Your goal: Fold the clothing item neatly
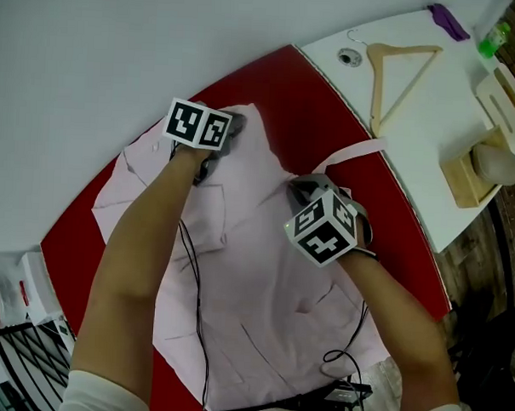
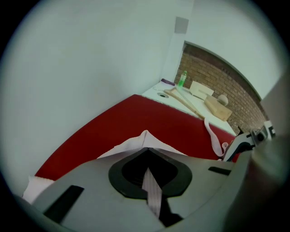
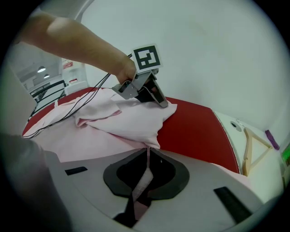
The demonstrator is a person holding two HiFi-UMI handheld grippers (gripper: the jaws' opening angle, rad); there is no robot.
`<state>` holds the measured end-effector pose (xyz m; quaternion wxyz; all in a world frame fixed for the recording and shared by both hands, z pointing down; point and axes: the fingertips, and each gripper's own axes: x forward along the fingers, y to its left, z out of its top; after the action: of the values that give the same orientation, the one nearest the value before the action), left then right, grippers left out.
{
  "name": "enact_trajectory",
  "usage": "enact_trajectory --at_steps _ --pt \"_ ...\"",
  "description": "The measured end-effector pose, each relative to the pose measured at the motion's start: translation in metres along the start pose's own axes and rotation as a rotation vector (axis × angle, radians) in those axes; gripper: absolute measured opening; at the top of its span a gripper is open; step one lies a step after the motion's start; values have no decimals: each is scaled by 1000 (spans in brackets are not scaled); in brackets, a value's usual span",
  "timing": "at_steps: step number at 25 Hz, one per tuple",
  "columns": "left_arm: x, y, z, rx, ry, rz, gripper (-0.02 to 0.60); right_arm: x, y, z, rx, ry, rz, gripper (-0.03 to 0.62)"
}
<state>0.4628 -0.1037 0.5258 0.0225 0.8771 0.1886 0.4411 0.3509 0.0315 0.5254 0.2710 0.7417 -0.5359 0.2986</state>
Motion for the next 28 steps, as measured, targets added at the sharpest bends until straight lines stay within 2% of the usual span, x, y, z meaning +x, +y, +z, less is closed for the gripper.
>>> enact_trajectory --at_steps 2,5,8,13,19,22,24,28 --pt "9 0 3 8 27 3 6 0 -2 -1 1 4 3 29" --pt "13 3 8 -41 48 -8 6 -1 -1 -2 16 12 12 29" --pt "14 8 12 -55 51 23 5 -3 -2 -5 71 16 18 28" --pt "14 12 16 -114 -3 27 5 -8 -5 -9 120 23 18 23" --pt "15 12 17 -112 -28 48 5 -12 -4 -15 114 10 -4 21" --pt "11 13 17 -98 -48 83 6 -11 -3 -16 117 0 -11 20" --pt "0 13 21 -90 -89 106 6 -10 -4 -14 127 -19 -2 21" --pt "-28 1 30 -109 -175 75 6 -17 -9 -13 151 -75 -11 23"
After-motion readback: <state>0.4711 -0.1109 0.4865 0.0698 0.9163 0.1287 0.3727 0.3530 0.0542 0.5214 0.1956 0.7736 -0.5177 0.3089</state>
